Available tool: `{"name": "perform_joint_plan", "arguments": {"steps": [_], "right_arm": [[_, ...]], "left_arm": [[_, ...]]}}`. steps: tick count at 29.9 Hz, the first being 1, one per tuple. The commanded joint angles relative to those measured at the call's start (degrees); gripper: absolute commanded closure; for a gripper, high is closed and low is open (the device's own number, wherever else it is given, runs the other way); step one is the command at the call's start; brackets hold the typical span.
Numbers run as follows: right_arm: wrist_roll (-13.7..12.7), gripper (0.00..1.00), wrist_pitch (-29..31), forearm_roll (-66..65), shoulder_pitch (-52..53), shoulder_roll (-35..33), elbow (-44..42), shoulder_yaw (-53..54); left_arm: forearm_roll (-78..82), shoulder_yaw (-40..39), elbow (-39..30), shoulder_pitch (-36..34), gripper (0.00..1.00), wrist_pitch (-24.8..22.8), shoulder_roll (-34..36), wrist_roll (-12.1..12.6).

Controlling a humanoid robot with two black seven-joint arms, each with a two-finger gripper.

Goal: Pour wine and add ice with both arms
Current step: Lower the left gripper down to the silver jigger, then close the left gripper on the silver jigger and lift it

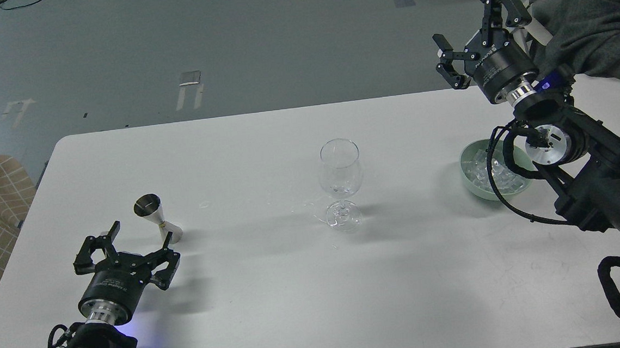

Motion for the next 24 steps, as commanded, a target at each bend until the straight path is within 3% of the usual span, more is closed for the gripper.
{"name": "perform_joint_plan", "arguments": {"steps": [1, 19, 20, 24], "right_arm": [[0.0, 0.0, -0.03, -0.02, 0.01, -0.2, -0.1, -0.17], [0.0, 0.0, -0.03, -0.2, -0.34, -0.03, -0.28, -0.35], [0.0, 0.0, -0.03, -0.55, -0.34, -0.03, -0.28, -0.35], [0.0, 0.0, -0.03, -0.9, -0.42, -0.03, -0.19, -0.35]], "left_arm": [[0.09, 0.24, 2.06, -1.57, 0.03, -0.32, 0.0, -0.1], [0.27, 0.77, 11.91, -10.1, 0.08, -0.23, 0.0, -1.6], [0.27, 0.77, 12.17, -10.36, 0.1, -0.23, 0.0, -1.68], [0.27, 0.86, 12.44, -10.37, 0.39, 0.12, 0.0, -2.56]]}}
